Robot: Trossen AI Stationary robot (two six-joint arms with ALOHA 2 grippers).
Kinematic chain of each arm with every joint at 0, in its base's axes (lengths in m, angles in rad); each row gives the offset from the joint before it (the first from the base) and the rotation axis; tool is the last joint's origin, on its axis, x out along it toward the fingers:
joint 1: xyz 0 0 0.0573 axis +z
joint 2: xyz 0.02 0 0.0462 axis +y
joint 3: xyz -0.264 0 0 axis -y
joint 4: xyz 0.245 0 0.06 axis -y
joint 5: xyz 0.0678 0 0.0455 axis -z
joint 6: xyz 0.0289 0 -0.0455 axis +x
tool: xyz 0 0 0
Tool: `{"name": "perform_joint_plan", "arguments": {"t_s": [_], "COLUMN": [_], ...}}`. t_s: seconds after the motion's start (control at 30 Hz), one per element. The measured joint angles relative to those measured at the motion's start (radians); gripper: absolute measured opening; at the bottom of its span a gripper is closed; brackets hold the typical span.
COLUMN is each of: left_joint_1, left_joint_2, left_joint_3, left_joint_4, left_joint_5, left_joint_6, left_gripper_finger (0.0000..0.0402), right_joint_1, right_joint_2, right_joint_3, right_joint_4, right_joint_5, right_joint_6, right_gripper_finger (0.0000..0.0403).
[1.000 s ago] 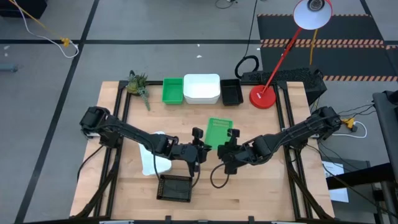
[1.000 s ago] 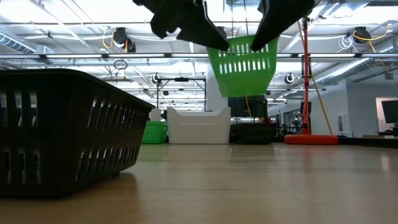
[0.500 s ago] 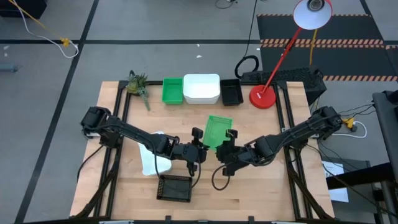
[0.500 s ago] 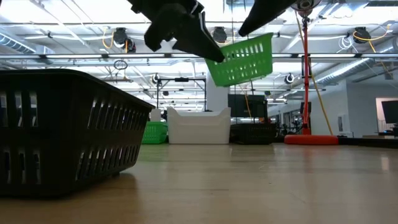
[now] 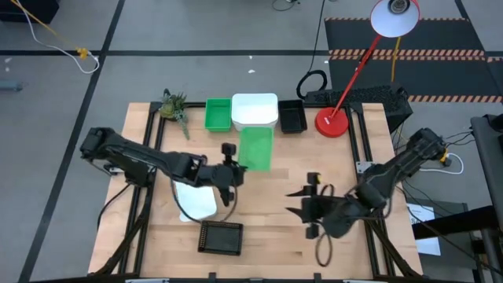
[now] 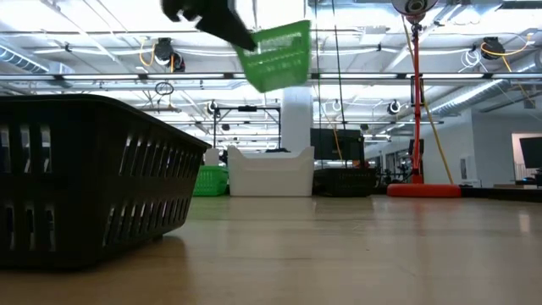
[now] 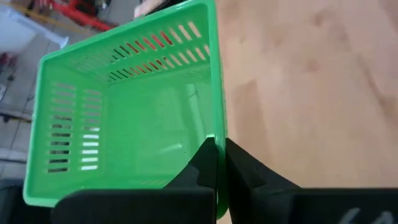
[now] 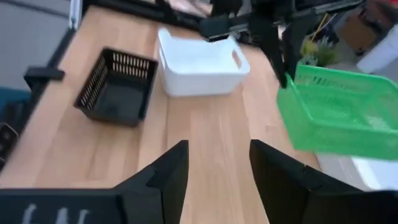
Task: Stack baskets by color
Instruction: Stack the bottom green bin on the top stacked green bins
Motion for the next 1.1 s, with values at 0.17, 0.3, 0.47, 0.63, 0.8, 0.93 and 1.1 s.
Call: {"name": "perform_joint_plan", "arguments": {"t_s": [0.17, 0.3, 0.47, 0.63, 0.8, 0.93, 1.1], "left_joint_1": [0.057, 0.114, 0.211, 0.328, 0.44, 0.527, 0.61], "left_joint_2": [-0.123, -0.209, -0.3, -0.38, -0.443, -0.462, -0.465], "left_joint_3": [0.0, 0.0, 0.001, -0.029, -0.121, -0.194, -0.289], "left_joint_4": [-0.118, -0.19, -0.262, -0.275, -0.235, -0.196, -0.092], "left_joint_5": [-0.001, 0.005, 0.063, 0.181, 0.253, 0.315, 0.363], "left_joint_6": [0.014, 0.076, 0.128, 0.184, 0.244, 0.291, 0.365], "left_gripper_finger": [0.001, 0.0006, 0.0011, 0.0006, 0.001, 0.0007, 0.0012], "right_joint_1": [0.072, 0.107, 0.115, 0.116, 0.116, 0.116, 0.114], "right_joint_2": [-0.018, -0.015, -0.013, -0.013, -0.013, -0.013, -0.013], "right_joint_3": [0.0, -0.001, -0.001, -0.001, -0.001, -0.001, -0.002], "right_joint_4": [-0.002, -0.004, -0.009, -0.009, -0.009, -0.009, -0.009], "right_joint_5": [0.054, 0.054, 0.057, 0.053, 0.052, 0.052, 0.052], "right_joint_6": [0.013, -0.007, -0.009, -0.009, -0.009, -0.009, -0.01], "right_gripper_finger": [0.0159, 0.0158, 0.0158, 0.0157, 0.0157, 0.0157, 0.0157]}}
